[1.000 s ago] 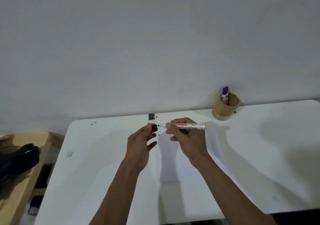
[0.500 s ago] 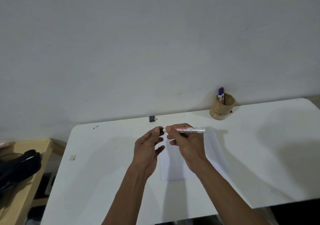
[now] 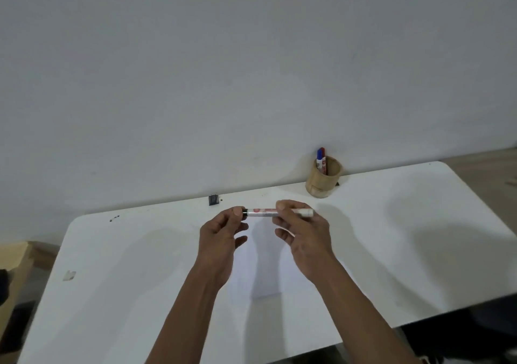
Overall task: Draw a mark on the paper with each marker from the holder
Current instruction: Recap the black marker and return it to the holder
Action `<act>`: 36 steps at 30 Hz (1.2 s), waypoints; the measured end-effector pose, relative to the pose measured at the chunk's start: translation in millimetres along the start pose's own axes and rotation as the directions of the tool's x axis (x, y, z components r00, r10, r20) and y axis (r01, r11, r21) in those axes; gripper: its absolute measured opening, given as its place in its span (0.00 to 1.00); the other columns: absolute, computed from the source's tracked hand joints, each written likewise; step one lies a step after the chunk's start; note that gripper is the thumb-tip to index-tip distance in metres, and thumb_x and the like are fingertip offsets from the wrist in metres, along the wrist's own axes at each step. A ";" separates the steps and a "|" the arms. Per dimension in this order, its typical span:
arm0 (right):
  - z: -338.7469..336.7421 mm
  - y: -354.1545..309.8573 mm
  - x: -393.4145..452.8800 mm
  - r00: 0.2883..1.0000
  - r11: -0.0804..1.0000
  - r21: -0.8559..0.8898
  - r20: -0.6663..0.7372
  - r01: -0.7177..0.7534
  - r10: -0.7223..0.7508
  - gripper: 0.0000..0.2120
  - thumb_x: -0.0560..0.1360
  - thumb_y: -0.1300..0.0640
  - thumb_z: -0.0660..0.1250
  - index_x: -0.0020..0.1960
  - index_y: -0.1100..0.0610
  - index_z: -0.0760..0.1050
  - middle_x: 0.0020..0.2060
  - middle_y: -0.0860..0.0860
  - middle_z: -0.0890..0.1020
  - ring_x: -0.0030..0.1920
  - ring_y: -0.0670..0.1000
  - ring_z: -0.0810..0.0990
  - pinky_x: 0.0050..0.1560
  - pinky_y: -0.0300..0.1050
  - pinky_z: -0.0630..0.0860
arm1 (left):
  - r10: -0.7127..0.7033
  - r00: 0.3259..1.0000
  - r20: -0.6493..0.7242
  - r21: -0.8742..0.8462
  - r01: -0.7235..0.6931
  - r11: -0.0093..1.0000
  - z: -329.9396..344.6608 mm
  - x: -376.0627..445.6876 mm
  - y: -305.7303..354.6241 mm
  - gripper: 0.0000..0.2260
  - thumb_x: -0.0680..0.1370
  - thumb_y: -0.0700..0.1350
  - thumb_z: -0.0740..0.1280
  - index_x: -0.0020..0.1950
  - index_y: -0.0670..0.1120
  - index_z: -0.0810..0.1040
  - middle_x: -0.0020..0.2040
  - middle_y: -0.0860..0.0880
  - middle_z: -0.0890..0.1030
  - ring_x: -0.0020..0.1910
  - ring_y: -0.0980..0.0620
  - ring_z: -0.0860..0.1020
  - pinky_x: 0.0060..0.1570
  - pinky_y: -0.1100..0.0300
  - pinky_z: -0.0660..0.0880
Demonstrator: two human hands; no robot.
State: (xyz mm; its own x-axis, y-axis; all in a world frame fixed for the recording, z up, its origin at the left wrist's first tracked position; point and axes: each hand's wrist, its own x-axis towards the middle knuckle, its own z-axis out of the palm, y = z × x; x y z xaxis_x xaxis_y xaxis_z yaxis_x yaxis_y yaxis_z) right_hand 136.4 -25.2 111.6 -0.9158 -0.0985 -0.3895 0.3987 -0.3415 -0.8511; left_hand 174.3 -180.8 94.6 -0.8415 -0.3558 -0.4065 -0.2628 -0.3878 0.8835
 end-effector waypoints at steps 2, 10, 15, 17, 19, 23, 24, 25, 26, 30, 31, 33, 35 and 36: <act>-21.4 -15.9 11.2 0.993 0.966 -0.231 0.011 0.115 -0.116 0.06 0.70 0.60 0.80 0.43 0.59 0.85 0.39 0.55 0.88 0.41 0.50 0.84 0.40 0.43 0.80 | 0.040 0.999 -0.008 0.013 -0.040 0.999 11.8 6.9 5.3 0.09 0.80 0.44 0.67 0.55 0.41 0.83 0.45 0.49 0.84 0.47 0.48 0.81 0.51 0.51 0.78; -76.2 -62.6 60.1 0.898 0.496 -0.751 0.324 0.435 -0.297 0.10 0.73 0.59 0.78 0.54 0.54 0.84 0.40 0.38 0.83 0.38 0.45 0.82 0.37 0.32 0.77 | 0.273 0.954 0.128 0.300 -0.299 0.906 120.6 31.1 26.6 0.04 0.78 0.42 0.69 0.48 0.47 0.85 0.41 0.46 0.86 0.43 0.50 0.85 0.47 0.52 0.83; -106.7 -89.4 91.6 0.876 0.556 -0.683 0.299 0.473 -0.379 0.23 0.80 0.61 0.69 0.71 0.43 0.72 0.43 0.43 0.83 0.36 0.41 0.83 0.33 0.31 0.76 | 0.239 0.967 0.093 0.324 -0.256 0.911 174.2 48.2 18.1 0.10 0.76 0.45 0.73 0.57 0.50 0.82 0.46 0.50 0.86 0.51 0.48 0.83 0.53 0.45 0.82; -115.8 -106.4 108.0 0.866 0.593 -0.648 0.229 0.477 -0.445 0.28 0.81 0.61 0.67 0.74 0.38 0.64 0.43 0.42 0.84 0.36 0.45 0.84 0.34 0.30 0.76 | 0.210 0.977 0.047 0.357 -0.213 0.910 185.1 59.1 6.9 0.16 0.75 0.45 0.74 0.61 0.50 0.80 0.49 0.51 0.85 0.52 0.50 0.82 0.56 0.47 0.81; -123.3 -119.9 130.3 0.840 0.607 -0.612 0.193 0.507 -0.507 0.38 0.79 0.65 0.69 0.77 0.36 0.58 0.49 0.44 0.82 0.40 0.46 0.86 0.40 0.32 0.79 | 0.188 0.982 0.010 0.475 -0.170 0.864 194.1 70.0 -6.1 0.24 0.72 0.46 0.76 0.66 0.50 0.75 0.55 0.52 0.82 0.52 0.54 0.81 0.53 0.52 0.80; -129.3 -129.9 172.6 0.808 0.588 -0.603 0.172 0.539 -0.564 0.37 0.77 0.67 0.71 0.72 0.34 0.60 0.52 0.52 0.82 0.46 0.50 0.87 0.49 0.44 0.84 | 0.112 0.994 -0.022 0.609 -0.075 0.790 216.4 89.9 -31.1 0.38 0.68 0.46 0.80 0.74 0.50 0.66 0.63 0.51 0.76 0.58 0.52 0.77 0.52 0.58 0.74; -130.2 -128.3 180.3 0.807 0.577 -0.614 0.178 0.538 -0.563 0.35 0.77 0.66 0.72 0.70 0.35 0.61 0.51 0.52 0.83 0.49 0.49 0.86 0.50 0.45 0.84 | 0.093 0.995 -0.024 0.618 -0.058 0.784 221.6 94.6 -36.5 0.40 0.67 0.46 0.80 0.75 0.50 0.64 0.65 0.50 0.76 0.60 0.51 0.75 0.54 0.57 0.74; -131.3 -125.3 187.0 0.802 0.558 -0.626 0.195 0.545 -0.564 0.33 0.78 0.65 0.71 0.70 0.36 0.62 0.51 0.52 0.83 0.50 0.49 0.85 0.51 0.46 0.84 | 0.082 0.996 -0.027 0.625 -0.047 0.779 225.9 99.3 -41.3 0.43 0.67 0.46 0.81 0.76 0.49 0.62 0.67 0.49 0.75 0.61 0.50 0.75 0.57 0.56 0.74; -133.2 -121.1 192.6 0.795 0.533 -0.638 0.220 0.556 -0.566 0.31 0.78 0.64 0.71 0.69 0.37 0.63 0.52 0.51 0.84 0.50 0.49 0.84 0.52 0.47 0.83 | 0.079 0.996 -0.032 0.634 -0.040 0.772 229.2 104.5 -45.9 0.45 0.66 0.46 0.82 0.77 0.49 0.61 0.69 0.49 0.74 0.64 0.49 0.74 0.61 0.54 0.74; -141.5 -100.6 212.4 0.745 0.452 -0.638 0.311 0.624 -0.590 0.23 0.78 0.65 0.70 0.69 0.50 0.73 0.57 0.53 0.83 0.53 0.52 0.83 0.54 0.53 0.84 | 0.078 0.995 -0.055 0.641 -0.025 0.767 236.4 118.5 -57.5 0.47 0.65 0.46 0.82 0.77 0.47 0.60 0.72 0.48 0.72 0.68 0.48 0.73 0.65 0.54 0.73; -143.0 -96.2 217.4 0.727 0.415 -0.649 0.331 0.638 -0.601 0.21 0.77 0.66 0.71 0.68 0.54 0.75 0.57 0.53 0.83 0.53 0.52 0.83 0.53 0.53 0.84 | 0.082 0.995 -0.051 0.636 -0.031 0.771 237.2 120.3 -59.6 0.46 0.64 0.46 0.82 0.76 0.47 0.62 0.71 0.48 0.73 0.67 0.49 0.74 0.63 0.57 0.73; -144.5 -89.0 226.2 0.698 0.344 -0.671 0.367 0.657 -0.615 0.19 0.76 0.67 0.72 0.66 0.57 0.78 0.54 0.54 0.83 0.52 0.52 0.83 0.50 0.53 0.85 | 0.103 0.994 -0.038 0.623 -0.057 0.780 238.4 122.5 -62.2 0.42 0.64 0.45 0.82 0.73 0.48 0.66 0.67 0.51 0.76 0.60 0.53 0.75 0.54 0.67 0.72; -145.0 -83.3 232.4 0.673 0.298 -0.677 0.392 0.672 -0.627 0.17 0.75 0.69 0.72 0.63 0.59 0.81 0.53 0.56 0.83 0.49 0.53 0.84 0.47 0.53 0.85 | 0.127 0.991 -0.034 0.609 -0.080 0.789 238.9 123.4 -63.2 0.37 0.64 0.44 0.82 0.69 0.49 0.69 0.60 0.55 0.78 0.54 0.57 0.76 0.43 0.76 0.70; -145.1 -80.8 234.3 0.661 0.275 -0.683 0.398 0.676 -0.636 0.16 0.74 0.69 0.73 0.61 0.59 0.81 0.53 0.57 0.83 0.48 0.54 0.84 0.46 0.52 0.85 | 0.138 0.990 -0.034 0.603 -0.090 0.793 239.0 123.9 -63.6 0.35 0.65 0.44 0.82 0.67 0.50 0.71 0.57 0.58 0.78 0.51 0.59 0.76 0.40 0.78 0.70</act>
State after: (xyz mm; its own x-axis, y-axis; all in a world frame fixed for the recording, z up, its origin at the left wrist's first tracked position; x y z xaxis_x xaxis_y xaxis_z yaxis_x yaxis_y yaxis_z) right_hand -103.2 114.9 38.0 -0.8786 -0.2204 0.4237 -0.4760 0.4782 -0.7381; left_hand -26.1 3.0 43.7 -0.8531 -0.4348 -0.2884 -0.4175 0.2374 0.8771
